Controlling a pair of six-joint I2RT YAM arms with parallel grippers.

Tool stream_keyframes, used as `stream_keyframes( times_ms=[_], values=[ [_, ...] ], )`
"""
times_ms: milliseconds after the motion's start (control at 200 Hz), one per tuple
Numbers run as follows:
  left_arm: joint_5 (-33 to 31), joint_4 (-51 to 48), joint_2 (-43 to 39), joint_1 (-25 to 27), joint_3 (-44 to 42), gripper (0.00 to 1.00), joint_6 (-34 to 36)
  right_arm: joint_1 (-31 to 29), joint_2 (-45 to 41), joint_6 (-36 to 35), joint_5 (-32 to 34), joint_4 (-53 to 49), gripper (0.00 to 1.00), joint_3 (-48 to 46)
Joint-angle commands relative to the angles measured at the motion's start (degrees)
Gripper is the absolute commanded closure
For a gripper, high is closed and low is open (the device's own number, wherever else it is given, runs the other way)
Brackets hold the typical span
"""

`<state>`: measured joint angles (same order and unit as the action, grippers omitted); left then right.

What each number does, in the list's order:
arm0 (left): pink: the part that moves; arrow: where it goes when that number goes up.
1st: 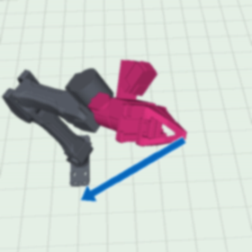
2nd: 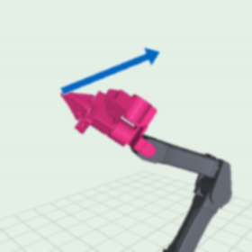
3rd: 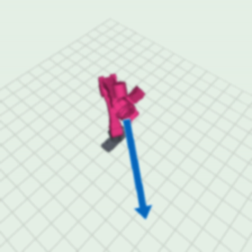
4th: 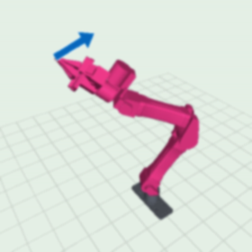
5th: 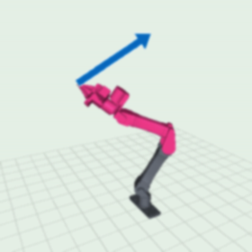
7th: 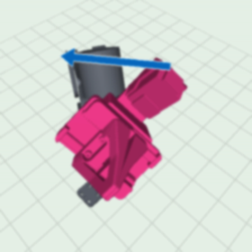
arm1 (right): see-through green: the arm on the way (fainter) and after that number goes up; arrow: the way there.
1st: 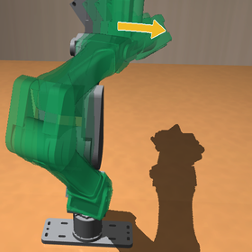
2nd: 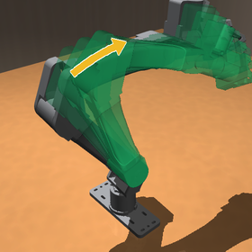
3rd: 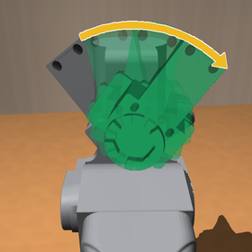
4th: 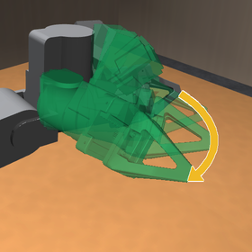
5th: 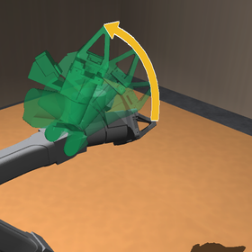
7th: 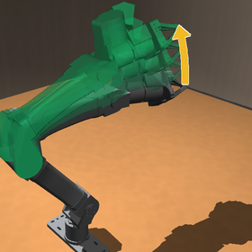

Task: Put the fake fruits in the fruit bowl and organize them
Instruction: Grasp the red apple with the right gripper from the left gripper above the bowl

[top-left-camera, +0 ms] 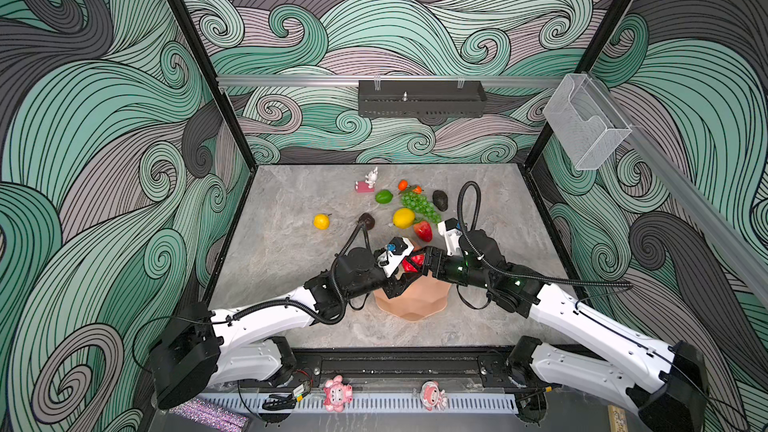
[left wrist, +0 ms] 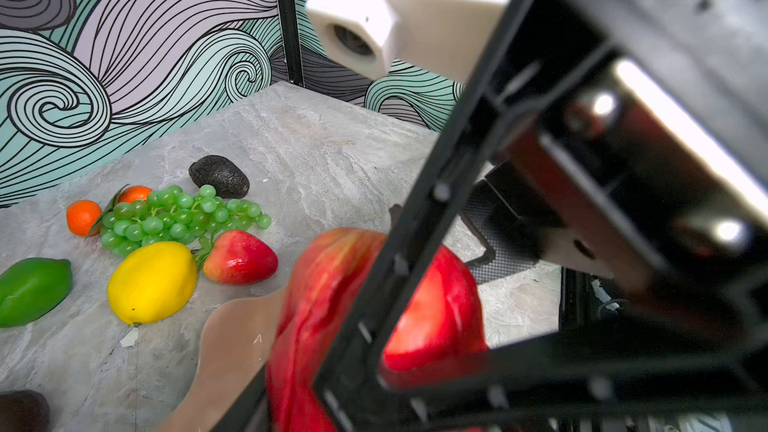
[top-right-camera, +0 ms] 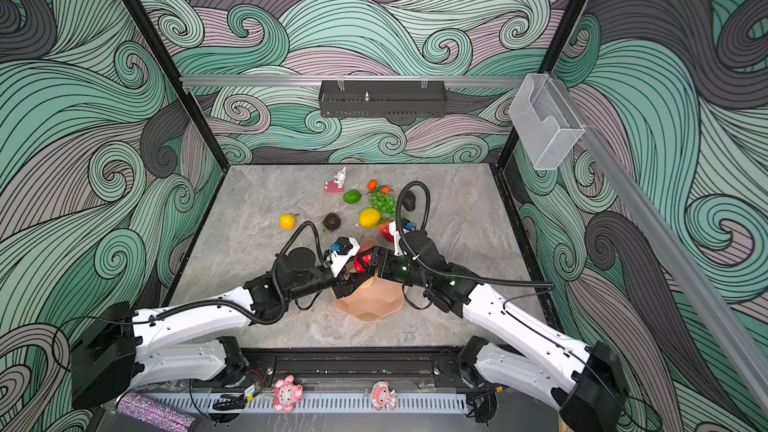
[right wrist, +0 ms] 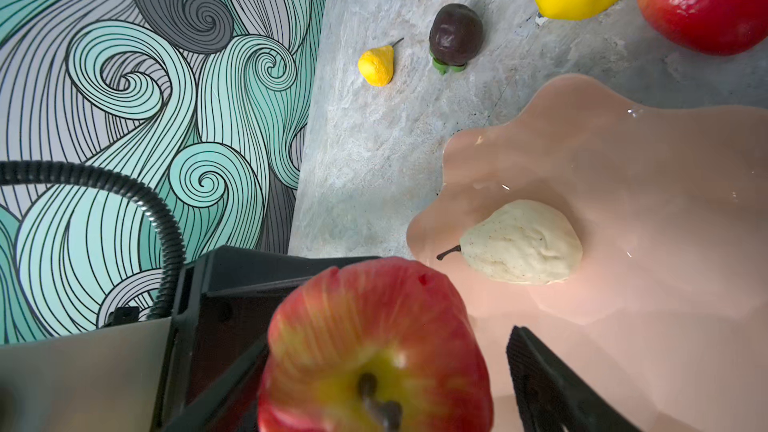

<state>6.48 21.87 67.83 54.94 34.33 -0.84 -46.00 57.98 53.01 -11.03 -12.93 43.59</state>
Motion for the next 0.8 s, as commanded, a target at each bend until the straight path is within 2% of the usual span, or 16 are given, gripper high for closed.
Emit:
stream_keyframes(
  times_ms=[0, 295, 475, 645, 756, 791],
  values=[
    [0.46, 2.21, 0.53, 0.61, 0.32, 0.43, 1.02, 0.03, -0.01, 0.28, -1.21, 1.4, 0.21, 1.32],
    [-0.32, 1.92, 0.63, 1.13, 0.19, 0.36, 0.96, -0.14, -0.58, -2.82, 1.15, -1.84, 0.34, 2.8],
    [-1.99, -0.54, 0.2, 1.14, 0.77, 0.28, 0.23, -1.31, -0.85, -4.35, 3.87, -3.46, 0.36, 3.67],
    [-8.33, 3.1, -4.12, 1.05, -3.41, 0.18, -5.99, -2.74, 0.34, -8.55, 12.81, -9.51, 0.36, 4.65],
    [-15.02, -0.74, -8.06, 0.98, -4.89, 0.1, -8.12, -3.95, 2.05, -12.3, 19.69, -11.46, 0.37, 4.75],
    [-18.47, -2.23, -9.63, 0.96, -5.58, 0.04, -9.02, -4.43, 2.83, -13.71, 21.91, -11.79, 0.37, 4.89]
  ],
)
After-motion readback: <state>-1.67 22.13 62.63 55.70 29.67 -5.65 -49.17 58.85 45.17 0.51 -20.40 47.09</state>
